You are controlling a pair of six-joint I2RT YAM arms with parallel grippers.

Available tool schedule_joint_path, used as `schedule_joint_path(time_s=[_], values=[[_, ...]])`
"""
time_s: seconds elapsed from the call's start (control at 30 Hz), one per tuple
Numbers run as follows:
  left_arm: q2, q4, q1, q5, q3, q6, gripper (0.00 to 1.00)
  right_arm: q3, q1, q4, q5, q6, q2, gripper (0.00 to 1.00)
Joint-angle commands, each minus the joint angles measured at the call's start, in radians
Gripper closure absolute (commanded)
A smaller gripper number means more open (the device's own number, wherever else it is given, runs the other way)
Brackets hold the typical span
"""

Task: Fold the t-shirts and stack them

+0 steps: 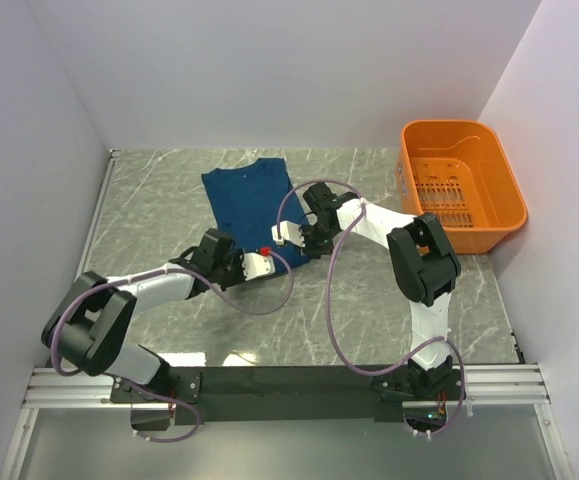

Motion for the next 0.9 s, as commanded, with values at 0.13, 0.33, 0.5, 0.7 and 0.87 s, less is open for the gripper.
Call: schedule_joint_path(time_s=[0.13,0.33,0.5,0.7,0.87], values=[[-0.146,-0.121,-0.018,0.145,-0.029,0.0,0.99,-0.006,-0.016,-0.214,-0.138,-0.021,-0.061,1.0],[-0.321,-0.204,-0.032,0.208,-0.078,-0.026,1.0,-0.118,-0.024,-0.271,-0.229,-0.022,-0.198,1.0],[-0.445,-0.322,-0.087,0.257,-0.098,-0.072,1.0,-0.223,-0.025,-0.33,-0.318,-0.001,-0.331,1.0],[-0.504,-0.432,-0.215,0.286,-0.058,-0.145,1.0,-0.3,-0.027,-0.42,-0.41,0.013,-0.451,1.0],[-0.532,-0.498,-0.284,0.294,-0.027,-0.187,0.99,-0.332,-0.024,-0.452,-0.422,0.038,-0.514,1.0]])
